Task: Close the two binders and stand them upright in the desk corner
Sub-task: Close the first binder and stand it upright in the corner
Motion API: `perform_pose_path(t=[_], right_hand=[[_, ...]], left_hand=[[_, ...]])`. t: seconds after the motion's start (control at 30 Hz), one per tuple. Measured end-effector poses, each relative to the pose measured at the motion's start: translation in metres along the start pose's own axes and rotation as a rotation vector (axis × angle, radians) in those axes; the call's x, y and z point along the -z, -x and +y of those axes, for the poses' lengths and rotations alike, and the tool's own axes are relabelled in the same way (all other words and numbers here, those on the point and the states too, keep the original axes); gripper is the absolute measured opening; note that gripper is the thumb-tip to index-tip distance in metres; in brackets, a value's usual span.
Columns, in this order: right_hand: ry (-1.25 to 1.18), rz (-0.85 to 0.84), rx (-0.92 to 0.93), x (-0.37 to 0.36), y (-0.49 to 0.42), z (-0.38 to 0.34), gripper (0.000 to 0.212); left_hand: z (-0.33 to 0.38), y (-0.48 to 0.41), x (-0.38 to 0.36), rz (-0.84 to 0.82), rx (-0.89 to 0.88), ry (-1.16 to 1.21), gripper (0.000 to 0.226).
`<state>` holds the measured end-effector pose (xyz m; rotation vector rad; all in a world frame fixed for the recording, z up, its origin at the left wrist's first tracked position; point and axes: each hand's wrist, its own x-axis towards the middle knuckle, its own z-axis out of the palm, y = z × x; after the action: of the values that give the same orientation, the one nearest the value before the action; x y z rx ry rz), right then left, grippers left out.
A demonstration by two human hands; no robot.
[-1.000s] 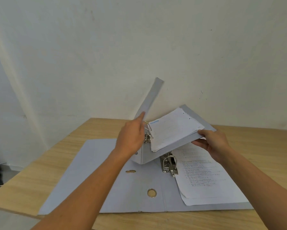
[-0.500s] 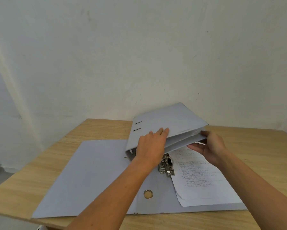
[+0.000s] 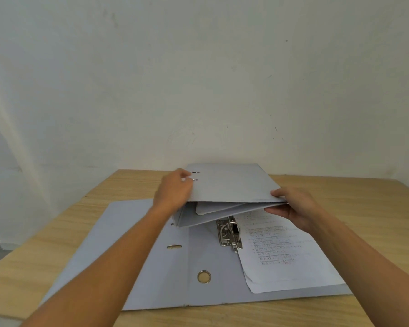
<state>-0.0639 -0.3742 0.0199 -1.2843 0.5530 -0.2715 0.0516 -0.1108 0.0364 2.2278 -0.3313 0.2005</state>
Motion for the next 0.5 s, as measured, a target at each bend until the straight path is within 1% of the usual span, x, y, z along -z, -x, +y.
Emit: perform_pose_path(t=[0.03,0.07,0.13,0.17,0.2,0.27,0.33,0.4,0.5], right_hand=[[-0.005,-0.002,-0.006,0.001,-0.001,0.000,0.015],[-0.009,-0.004,-0.016,0.003,-0.001,0.001,0.014],[-0.013,0.002,-0.038,0.004,-0.002,0.002,0.015],[-0.017,0.006,-0.048,0.004,-0.003,0.004,0.017],[-0.022,0.009,-0.055,0.005,-0.005,0.004,0.018],[-0.036,0.017,-0.066,0.006,-0.007,0.006,0.023],[-0.054,0.028,-0.068,0.005,-0.010,0.009,0.029],[-0.077,0.027,-0.074,0.006,-0.013,0.013,0.031],[-0.105,0.002,-0.096,0.004,-0.017,0.017,0.030]], left_hand=[[-0.007,-0.012,0.005,0.003,0.125,0.028,0.034],[-0.015,-0.021,0.010,-0.029,0.272,0.088,0.035],[-0.024,-0.032,0.017,-0.220,0.570,0.288,0.054],[-0.027,-0.035,0.019,-0.318,0.669,0.373,0.064],[-0.030,-0.040,0.018,-0.390,0.728,0.441,0.070],[-0.034,-0.049,0.012,-0.504,0.779,0.533,0.072],[-0.035,-0.055,0.006,-0.591,0.774,0.587,0.065],[-0.034,-0.061,-0.005,-0.611,0.750,0.605,0.058],[-0.036,-0.064,-0.013,-0.582,0.726,0.640,0.049]])
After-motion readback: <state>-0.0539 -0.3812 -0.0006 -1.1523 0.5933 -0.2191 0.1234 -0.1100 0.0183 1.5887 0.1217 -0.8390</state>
